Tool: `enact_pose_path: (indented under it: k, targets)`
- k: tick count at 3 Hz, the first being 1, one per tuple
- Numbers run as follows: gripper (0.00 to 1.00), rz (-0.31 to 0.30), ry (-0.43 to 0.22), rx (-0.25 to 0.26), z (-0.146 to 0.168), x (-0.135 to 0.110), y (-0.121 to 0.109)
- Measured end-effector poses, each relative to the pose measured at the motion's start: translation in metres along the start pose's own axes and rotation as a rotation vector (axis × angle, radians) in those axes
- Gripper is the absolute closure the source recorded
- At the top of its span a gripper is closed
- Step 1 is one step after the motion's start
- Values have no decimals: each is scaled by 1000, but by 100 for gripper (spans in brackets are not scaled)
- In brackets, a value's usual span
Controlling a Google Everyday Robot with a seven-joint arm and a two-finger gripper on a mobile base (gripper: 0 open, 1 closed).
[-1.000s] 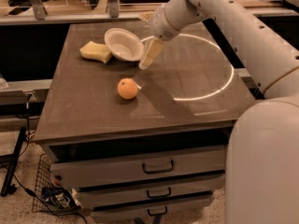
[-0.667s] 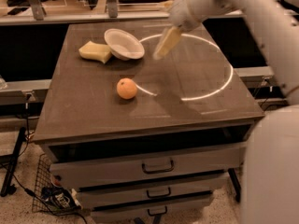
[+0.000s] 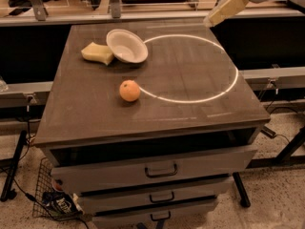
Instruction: Move paper bowl near sponge
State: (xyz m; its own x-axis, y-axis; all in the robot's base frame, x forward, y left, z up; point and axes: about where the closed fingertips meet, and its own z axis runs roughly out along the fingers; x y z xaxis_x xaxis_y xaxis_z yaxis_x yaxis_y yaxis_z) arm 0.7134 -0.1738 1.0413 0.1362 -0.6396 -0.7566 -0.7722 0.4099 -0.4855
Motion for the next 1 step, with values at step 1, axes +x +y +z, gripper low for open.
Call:
enact_pose_path:
  k: [1]
  targets:
    - [0,0,0,0,0,0,0]
